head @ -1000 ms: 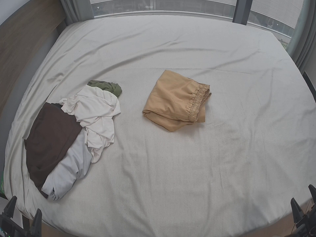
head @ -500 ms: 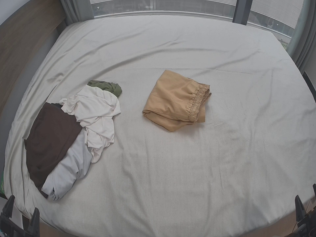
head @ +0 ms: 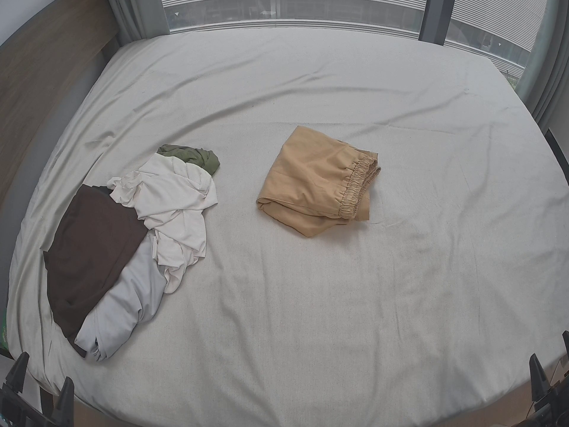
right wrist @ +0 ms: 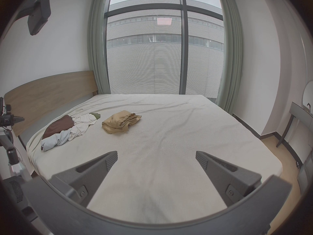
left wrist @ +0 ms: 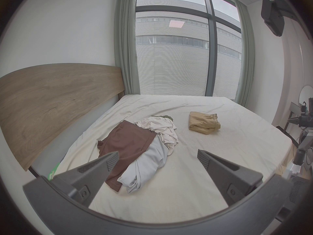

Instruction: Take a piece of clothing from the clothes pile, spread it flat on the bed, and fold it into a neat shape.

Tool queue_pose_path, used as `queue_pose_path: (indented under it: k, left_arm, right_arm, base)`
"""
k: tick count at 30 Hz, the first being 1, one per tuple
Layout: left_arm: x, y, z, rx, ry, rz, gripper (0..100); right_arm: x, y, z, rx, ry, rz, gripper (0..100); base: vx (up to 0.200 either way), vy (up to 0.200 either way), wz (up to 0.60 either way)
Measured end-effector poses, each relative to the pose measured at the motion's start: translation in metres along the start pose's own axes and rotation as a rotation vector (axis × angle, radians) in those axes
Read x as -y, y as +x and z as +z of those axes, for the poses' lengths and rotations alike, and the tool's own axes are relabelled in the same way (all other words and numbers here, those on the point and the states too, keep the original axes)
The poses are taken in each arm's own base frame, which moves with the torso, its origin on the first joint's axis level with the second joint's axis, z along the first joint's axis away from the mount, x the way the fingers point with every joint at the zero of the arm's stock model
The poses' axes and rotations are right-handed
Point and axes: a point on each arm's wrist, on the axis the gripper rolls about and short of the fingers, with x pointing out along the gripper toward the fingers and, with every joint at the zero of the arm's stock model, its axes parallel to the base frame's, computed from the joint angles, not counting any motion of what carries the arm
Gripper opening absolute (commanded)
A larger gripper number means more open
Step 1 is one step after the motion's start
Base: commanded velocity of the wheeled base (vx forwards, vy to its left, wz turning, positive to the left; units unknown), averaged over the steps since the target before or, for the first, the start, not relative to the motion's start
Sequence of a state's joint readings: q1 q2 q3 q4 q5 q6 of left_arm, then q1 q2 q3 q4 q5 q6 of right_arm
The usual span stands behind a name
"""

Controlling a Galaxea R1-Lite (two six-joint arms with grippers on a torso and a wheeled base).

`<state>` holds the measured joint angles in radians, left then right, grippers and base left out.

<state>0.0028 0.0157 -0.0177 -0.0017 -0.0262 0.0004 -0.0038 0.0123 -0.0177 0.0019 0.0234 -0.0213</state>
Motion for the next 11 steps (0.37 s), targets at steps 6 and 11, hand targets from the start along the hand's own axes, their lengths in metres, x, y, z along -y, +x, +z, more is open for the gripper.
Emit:
queue_pose_path:
  k: [6,11]
  left_arm:
    - [0.0,0.0,0.0,0.0,0.0,0.0,100]
    - [0.0001,0.0,0.0,0.0,0.002,0.0,100]
  right_arm:
    - [0.0,0.0,0.0,0.0,0.019,-0.002,100]
    - [0.0,0.0,-0.0001,-0.001,0.015,-0.001,100]
  base:
    - [0.0,0.0,0.0]
    - [0.0,0.0,0.0]
